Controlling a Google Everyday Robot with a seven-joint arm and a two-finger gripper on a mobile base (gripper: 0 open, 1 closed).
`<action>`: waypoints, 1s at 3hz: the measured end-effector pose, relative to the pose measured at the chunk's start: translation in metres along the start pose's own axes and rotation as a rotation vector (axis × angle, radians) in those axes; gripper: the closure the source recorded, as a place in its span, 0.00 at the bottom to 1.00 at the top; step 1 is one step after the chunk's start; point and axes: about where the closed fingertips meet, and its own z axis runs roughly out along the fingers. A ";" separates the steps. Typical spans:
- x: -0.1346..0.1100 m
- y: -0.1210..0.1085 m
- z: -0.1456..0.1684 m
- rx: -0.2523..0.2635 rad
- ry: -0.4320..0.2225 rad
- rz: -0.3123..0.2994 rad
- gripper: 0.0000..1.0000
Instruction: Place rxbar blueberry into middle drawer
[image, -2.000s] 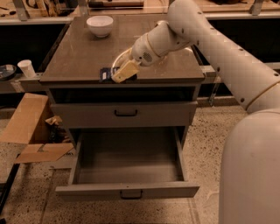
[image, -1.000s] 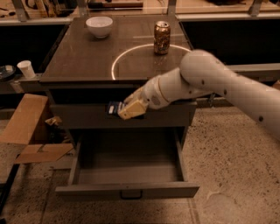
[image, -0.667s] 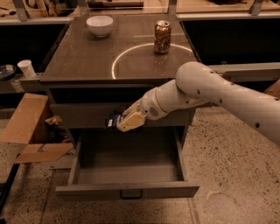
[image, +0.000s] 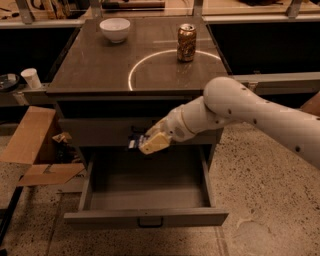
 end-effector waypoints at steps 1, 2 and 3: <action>0.057 -0.012 0.004 0.069 0.042 0.078 1.00; 0.121 -0.022 0.024 0.093 0.121 0.170 1.00; 0.170 -0.033 0.053 0.084 0.191 0.248 1.00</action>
Offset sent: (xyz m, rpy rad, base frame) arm -0.0148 -0.1017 -0.1861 -0.1988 0.2094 -0.2691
